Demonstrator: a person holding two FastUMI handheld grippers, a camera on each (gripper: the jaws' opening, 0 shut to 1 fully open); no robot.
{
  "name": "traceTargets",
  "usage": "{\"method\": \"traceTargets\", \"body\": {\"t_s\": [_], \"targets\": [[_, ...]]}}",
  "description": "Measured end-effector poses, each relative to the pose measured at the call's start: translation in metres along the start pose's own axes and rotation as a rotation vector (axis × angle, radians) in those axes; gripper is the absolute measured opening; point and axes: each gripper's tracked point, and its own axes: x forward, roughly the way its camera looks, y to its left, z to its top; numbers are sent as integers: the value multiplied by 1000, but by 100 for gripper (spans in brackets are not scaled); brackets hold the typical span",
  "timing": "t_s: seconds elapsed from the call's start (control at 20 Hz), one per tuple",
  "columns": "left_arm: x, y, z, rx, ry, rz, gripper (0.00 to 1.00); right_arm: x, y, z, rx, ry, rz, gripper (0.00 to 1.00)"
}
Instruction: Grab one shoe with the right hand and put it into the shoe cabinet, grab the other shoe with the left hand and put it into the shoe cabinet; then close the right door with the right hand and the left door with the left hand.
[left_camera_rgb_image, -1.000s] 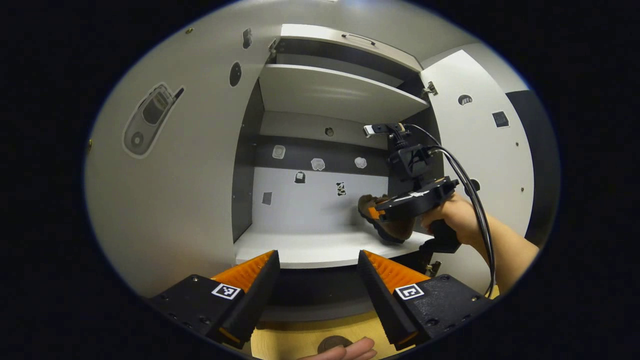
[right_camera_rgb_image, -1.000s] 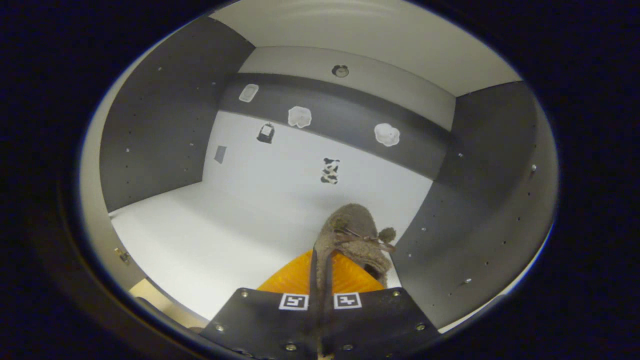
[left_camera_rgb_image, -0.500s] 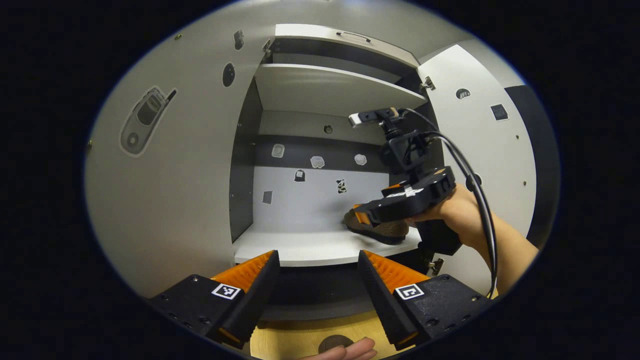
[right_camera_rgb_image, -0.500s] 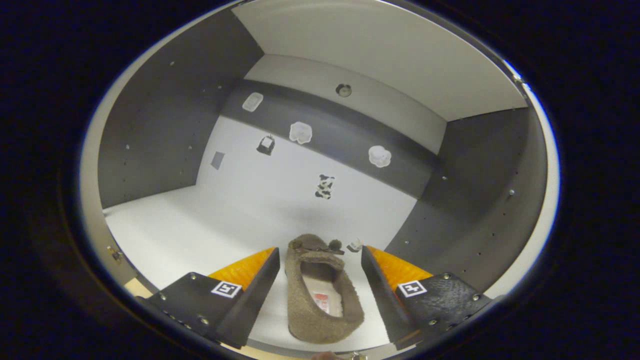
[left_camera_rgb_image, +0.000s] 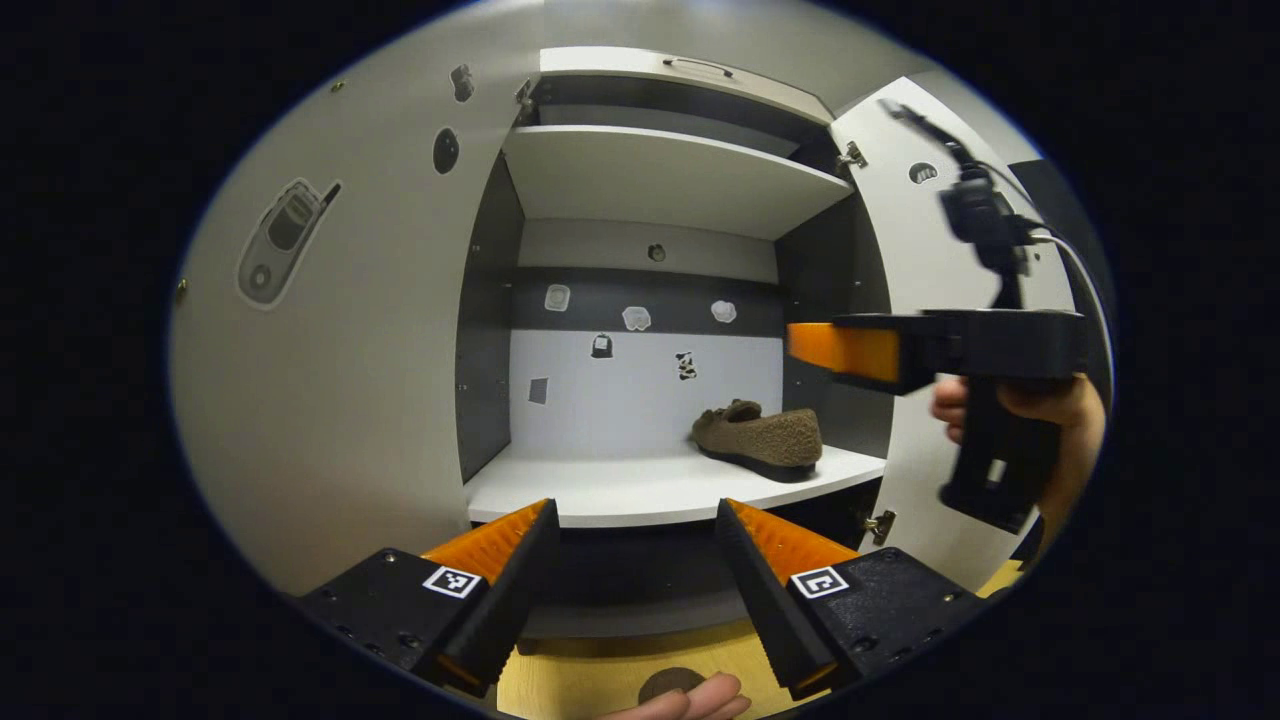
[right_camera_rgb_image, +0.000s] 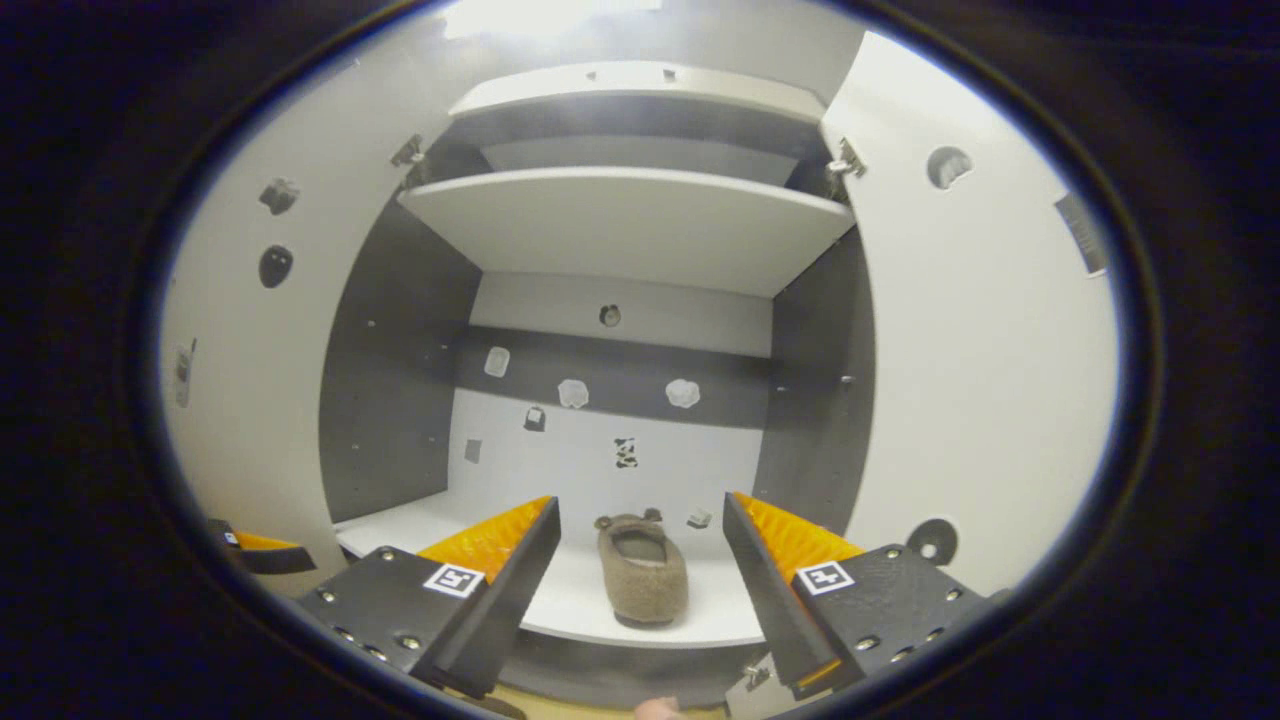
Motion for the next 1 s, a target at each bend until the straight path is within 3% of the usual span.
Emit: {"method": "traceTargets", "body": {"t_s": [0.35, 0.6, 1.0], "targets": [[-12, 4, -26, 18, 47, 74, 96, -92, 8, -13, 16, -80, 66, 99], [-33, -6, -72, 27, 68, 42, 96, -134, 2, -29, 70, -121, 51, 98], [-66, -16, -189, -72, 323, -33, 98, -153, 4, -53, 102, -95, 61, 98]]}}
